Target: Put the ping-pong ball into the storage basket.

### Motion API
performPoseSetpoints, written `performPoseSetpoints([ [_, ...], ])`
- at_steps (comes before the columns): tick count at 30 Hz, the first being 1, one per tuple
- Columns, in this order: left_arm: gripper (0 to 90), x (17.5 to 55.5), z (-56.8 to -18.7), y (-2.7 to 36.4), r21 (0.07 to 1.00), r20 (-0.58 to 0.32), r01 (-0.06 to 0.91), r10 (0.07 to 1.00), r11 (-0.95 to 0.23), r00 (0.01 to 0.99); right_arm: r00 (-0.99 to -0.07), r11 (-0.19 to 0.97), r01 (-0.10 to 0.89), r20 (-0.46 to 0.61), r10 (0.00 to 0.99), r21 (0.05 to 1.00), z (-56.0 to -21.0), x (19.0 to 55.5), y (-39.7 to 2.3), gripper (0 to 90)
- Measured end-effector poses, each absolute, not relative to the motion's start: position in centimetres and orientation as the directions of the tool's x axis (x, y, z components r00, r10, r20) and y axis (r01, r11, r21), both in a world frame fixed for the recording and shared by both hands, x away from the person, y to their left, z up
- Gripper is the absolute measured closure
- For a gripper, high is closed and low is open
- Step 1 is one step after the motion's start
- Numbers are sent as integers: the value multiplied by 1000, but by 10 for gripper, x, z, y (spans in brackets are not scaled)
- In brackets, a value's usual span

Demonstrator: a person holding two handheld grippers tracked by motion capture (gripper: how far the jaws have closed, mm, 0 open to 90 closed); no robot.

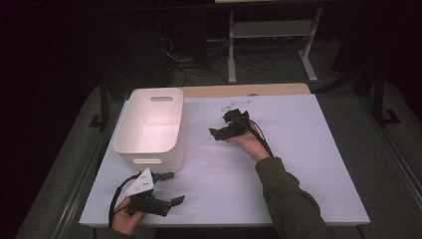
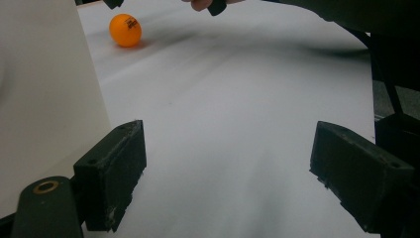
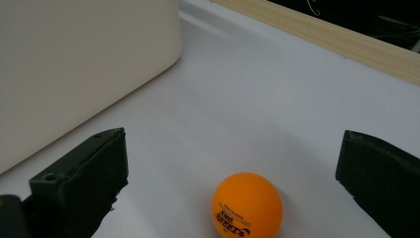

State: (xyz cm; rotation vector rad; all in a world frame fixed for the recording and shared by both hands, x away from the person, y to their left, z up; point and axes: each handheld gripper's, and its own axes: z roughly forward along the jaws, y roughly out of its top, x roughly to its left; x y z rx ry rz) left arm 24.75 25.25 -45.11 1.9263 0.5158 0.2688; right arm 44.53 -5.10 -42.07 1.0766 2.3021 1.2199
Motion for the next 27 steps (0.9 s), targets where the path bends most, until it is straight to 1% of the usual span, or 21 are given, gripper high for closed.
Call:
performPoseSetpoints([
  [16, 141, 247, -451, 253, 914, -48, 228, 470, -335, 881, -634, 346, 519, 81, 769, 782, -434, 455, -56, 0],
  [27, 141, 247, -451, 252, 915, -46, 225, 469, -335, 882, -628, 371, 550, 79, 774, 748, -443, 458, -56, 0],
])
